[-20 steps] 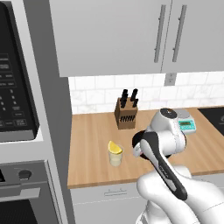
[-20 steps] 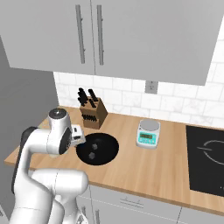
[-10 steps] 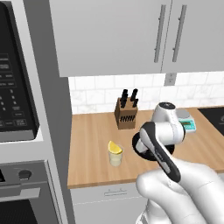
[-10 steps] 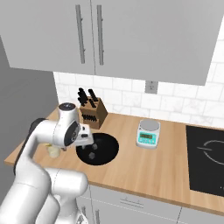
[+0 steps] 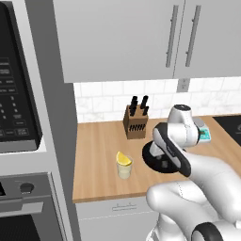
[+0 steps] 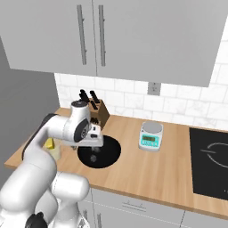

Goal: Grab a lemon wedge from the fridge and one ice cube from the ice bowl, and put them in the glass of lemonade.

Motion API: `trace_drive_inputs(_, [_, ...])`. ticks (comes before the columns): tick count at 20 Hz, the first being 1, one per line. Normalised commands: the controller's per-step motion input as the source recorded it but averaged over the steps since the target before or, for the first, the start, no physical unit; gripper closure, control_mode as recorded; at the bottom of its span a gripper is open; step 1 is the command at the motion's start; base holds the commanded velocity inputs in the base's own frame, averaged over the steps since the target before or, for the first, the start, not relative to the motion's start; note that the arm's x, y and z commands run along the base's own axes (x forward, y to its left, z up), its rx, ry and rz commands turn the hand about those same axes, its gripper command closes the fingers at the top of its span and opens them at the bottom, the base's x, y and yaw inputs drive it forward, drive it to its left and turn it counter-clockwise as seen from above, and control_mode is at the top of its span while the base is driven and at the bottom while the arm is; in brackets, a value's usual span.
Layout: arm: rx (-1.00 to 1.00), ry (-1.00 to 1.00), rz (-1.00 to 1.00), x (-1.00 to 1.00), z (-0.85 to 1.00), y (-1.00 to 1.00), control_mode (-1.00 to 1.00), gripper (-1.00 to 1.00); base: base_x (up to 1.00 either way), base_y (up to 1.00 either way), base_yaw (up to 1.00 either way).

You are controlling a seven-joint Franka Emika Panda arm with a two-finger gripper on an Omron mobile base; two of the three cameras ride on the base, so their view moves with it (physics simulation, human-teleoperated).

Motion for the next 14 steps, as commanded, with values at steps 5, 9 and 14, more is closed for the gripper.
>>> trace_drive_inputs(5, [0.0,0.02,-0.1,0.2,-0.47,-0.12,-1.0,-1.0,0.0,0.0,0.0])
trace_drive_inputs(9, [0.0,0.0,-0.08,0.07,-0.24,0.0,-1.0,-1.0,0.0,0.0,0.0])
trace_drive_inputs(14, [0.0,0.0,-0.06,0.08,-0.2,-0.01,-1.0,-1.0,0.0,0.0,0.0])
